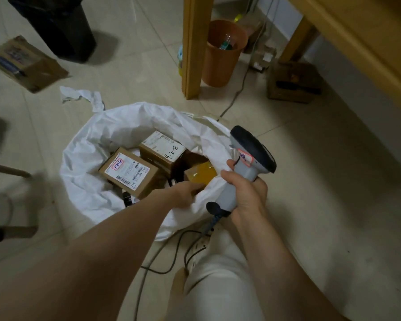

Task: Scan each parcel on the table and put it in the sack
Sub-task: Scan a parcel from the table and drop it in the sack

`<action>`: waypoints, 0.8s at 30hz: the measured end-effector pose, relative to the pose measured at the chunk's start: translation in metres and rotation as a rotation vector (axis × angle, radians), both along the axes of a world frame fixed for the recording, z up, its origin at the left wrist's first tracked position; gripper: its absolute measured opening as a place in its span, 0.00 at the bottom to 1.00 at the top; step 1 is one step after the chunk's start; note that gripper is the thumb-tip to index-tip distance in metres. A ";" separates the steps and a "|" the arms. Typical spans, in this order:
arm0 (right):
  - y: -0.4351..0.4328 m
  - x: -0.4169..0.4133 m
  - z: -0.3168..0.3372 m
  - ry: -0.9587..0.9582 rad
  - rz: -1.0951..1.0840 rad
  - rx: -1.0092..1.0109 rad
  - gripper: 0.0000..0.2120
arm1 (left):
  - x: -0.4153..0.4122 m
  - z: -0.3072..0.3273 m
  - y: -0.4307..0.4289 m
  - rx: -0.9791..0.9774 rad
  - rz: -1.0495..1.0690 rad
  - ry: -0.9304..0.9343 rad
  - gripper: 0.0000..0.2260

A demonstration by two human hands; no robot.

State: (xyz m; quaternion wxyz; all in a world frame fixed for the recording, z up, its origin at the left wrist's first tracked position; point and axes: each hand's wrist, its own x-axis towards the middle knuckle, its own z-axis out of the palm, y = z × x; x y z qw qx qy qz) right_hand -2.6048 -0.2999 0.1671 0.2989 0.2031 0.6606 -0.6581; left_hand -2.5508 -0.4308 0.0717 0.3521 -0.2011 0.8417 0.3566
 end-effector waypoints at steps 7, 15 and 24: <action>0.019 -0.005 0.005 -0.129 -0.043 0.064 0.22 | -0.003 0.034 -0.011 -0.128 0.475 0.234 0.24; 0.075 0.028 0.068 -0.097 -0.180 -0.207 0.12 | -0.012 0.110 0.049 -0.239 0.286 0.553 0.27; 0.161 0.082 0.192 0.138 -0.228 -0.367 0.05 | -0.002 0.232 0.143 -0.318 0.139 1.048 0.23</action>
